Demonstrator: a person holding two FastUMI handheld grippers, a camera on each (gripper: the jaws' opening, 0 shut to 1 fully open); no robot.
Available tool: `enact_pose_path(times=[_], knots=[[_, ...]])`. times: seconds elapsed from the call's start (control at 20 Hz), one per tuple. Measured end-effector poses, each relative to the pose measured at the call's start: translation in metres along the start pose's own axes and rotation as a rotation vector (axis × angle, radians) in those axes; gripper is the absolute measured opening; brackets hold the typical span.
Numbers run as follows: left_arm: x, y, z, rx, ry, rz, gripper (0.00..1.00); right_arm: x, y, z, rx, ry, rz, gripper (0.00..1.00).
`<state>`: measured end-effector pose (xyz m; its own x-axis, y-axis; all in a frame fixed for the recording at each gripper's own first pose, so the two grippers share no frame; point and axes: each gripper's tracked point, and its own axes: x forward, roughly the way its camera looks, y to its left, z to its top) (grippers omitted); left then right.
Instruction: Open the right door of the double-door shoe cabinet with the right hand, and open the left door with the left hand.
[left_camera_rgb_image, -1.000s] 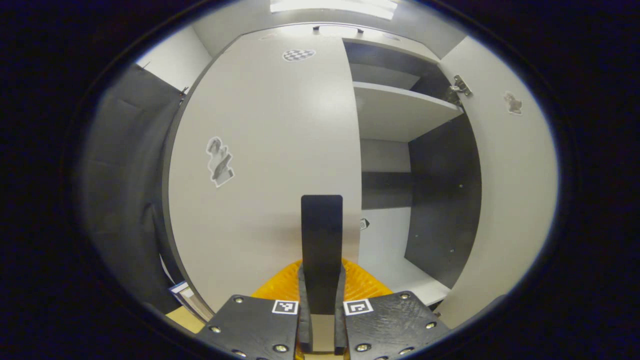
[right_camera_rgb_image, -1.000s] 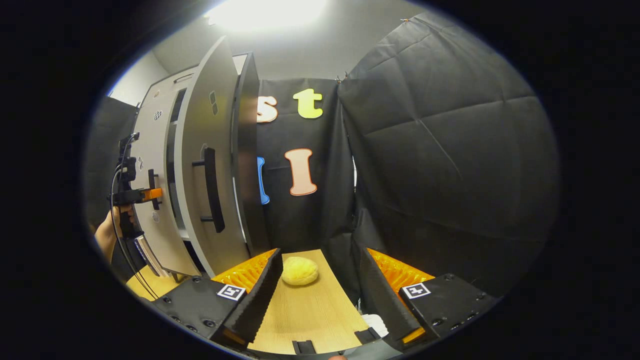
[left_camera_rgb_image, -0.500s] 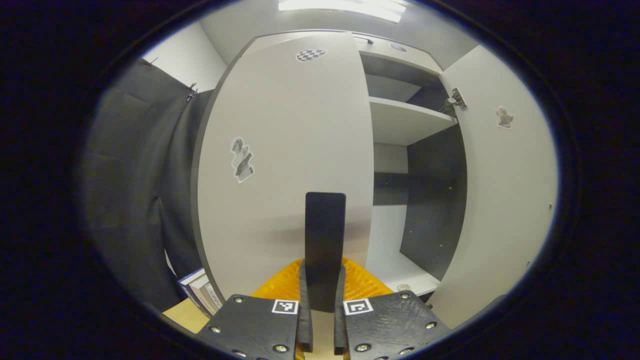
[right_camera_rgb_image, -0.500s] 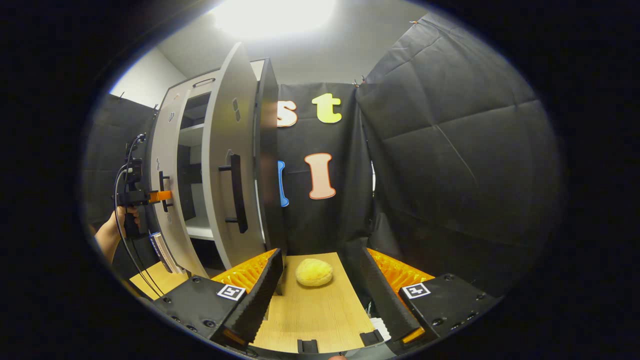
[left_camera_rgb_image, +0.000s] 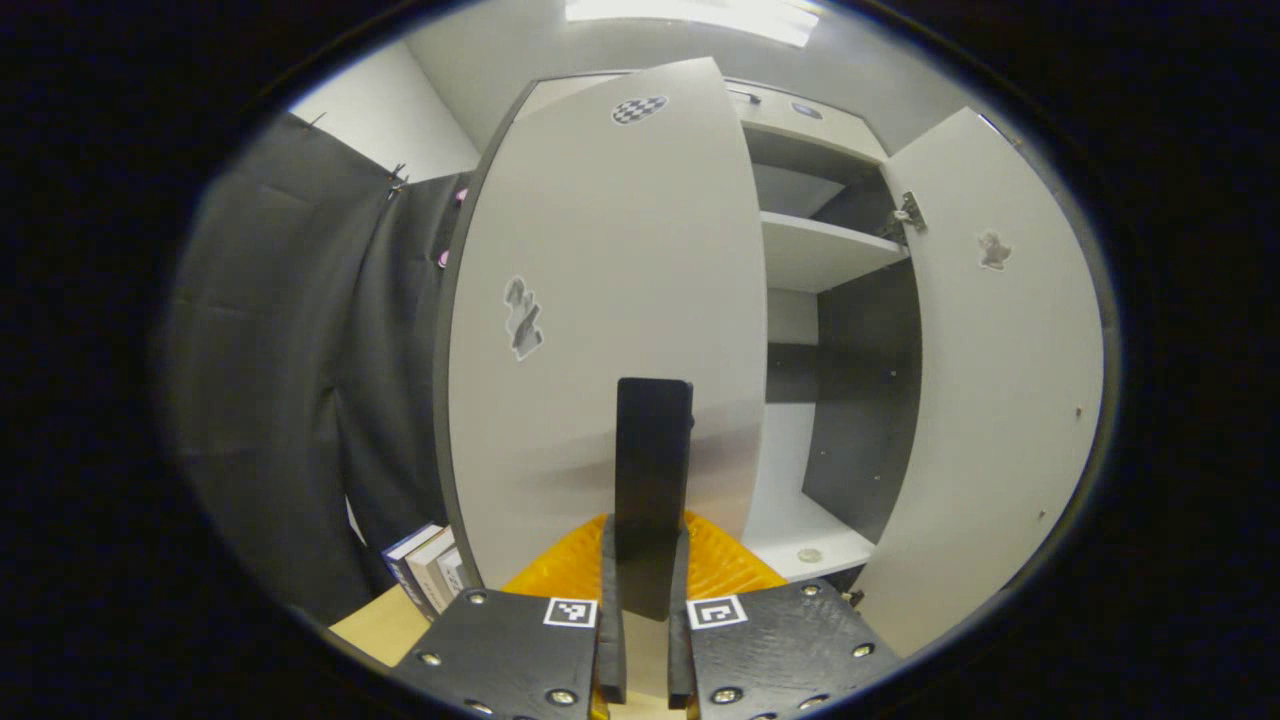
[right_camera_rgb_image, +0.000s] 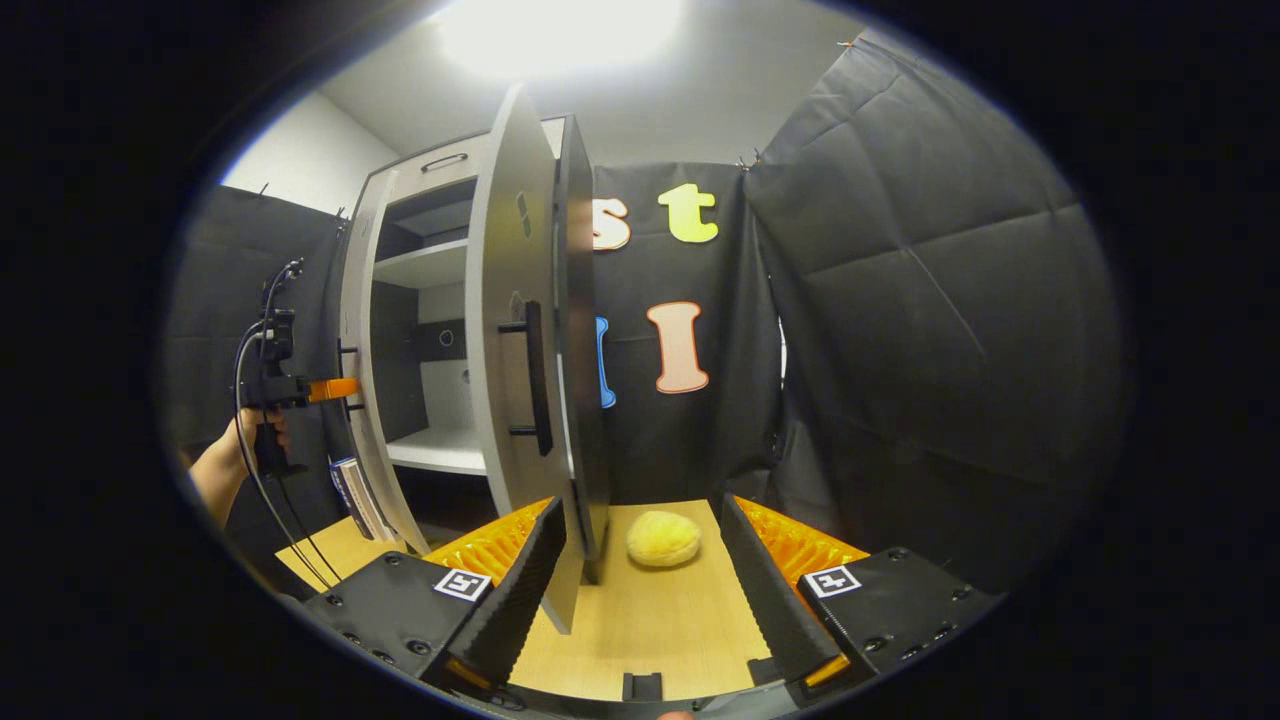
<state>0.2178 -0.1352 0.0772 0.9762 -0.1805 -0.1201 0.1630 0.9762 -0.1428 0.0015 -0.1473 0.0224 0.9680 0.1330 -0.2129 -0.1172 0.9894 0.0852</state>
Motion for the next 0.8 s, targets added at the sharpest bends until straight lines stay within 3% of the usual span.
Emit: enact_pose_path(times=[0.8], knots=[[-0.063,0.064,0.007,-0.006,0.010,-0.109,0.19,-0.022,0.102,-0.006,0.019,0.008,-0.002,0.98]])
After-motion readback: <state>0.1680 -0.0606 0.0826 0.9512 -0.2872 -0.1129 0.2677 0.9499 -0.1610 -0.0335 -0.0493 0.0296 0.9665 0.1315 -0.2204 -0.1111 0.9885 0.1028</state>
